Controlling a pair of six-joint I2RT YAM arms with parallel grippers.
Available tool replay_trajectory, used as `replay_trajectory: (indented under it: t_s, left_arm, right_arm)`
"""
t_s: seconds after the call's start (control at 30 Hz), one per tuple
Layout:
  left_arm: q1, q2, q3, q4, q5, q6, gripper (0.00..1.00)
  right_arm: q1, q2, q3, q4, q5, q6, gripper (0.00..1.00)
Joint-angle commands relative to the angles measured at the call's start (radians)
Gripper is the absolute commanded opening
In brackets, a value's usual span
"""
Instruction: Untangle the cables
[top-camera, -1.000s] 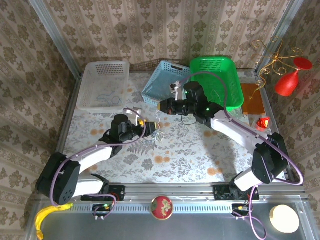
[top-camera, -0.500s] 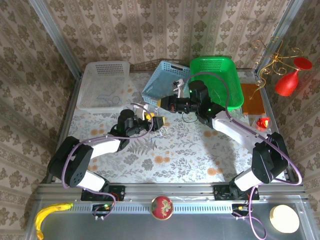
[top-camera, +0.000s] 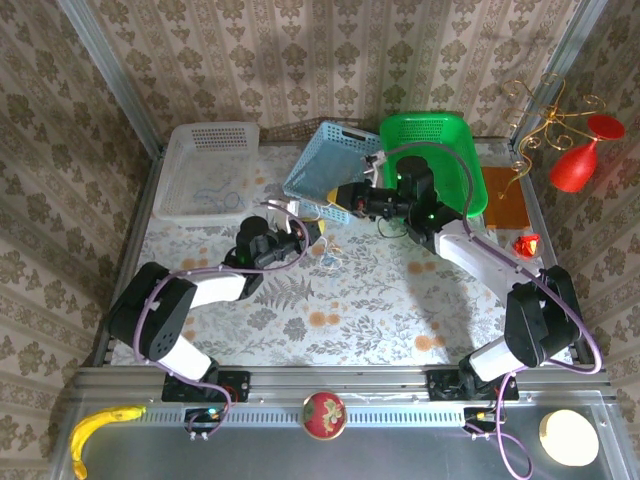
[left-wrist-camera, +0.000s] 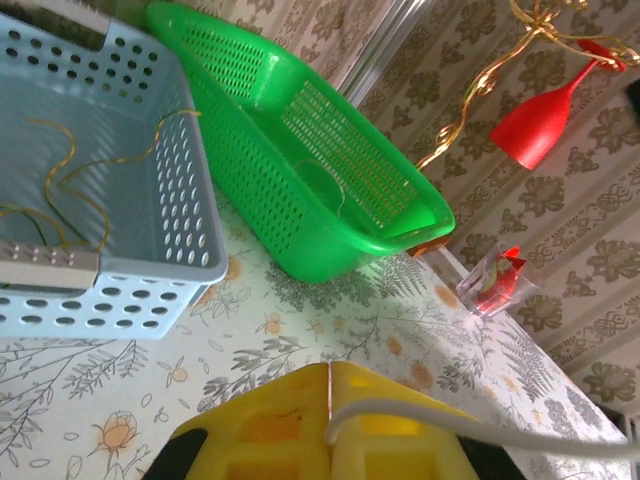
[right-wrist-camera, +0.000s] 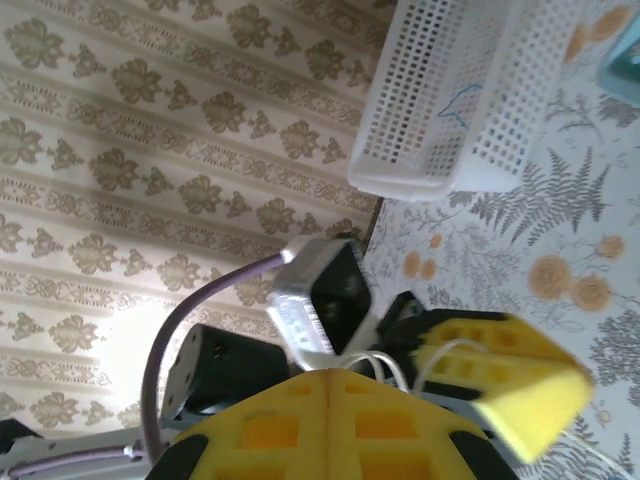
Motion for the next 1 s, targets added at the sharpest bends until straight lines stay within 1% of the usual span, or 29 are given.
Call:
replay_trajectory:
  t_s: [0.0,0.27,0.53,0.77,0.97]
  left_arm:
    - [-0.001,-0.069,-0.02,0.02,-0.002,0.004,0.0]
    - [-0.003,-0.147,-0.026,-0.062,-0.001,0.024,0.0]
    - [-0.003,-0.189,-0.032,-0.094,-0.008,0.032,0.0]
    - [-0.004,-0.205,-0.027,-0.117,-0.009,0.036,0.0]
    - [-0.005,-0.202,-0.019,-0.126,0.0,0.033,0.0]
  right_arm:
    - [-0.025,-0.03,-0.014,0.04,-0.04,0.015,0.0]
    - [-0.054,-0.032,-0.032,0.044,-0.041,0.009,0.0]
    - [-0.08,-0.049,-0.046,0.03,-0.034,-0.003,0.0]
    - [-0.08,-0.047,-0.057,0.034,-0.034,-0.003,0.0]
    - [-0.058,-0.029,-0.081,0.048,-0.023,-0.001,0.0]
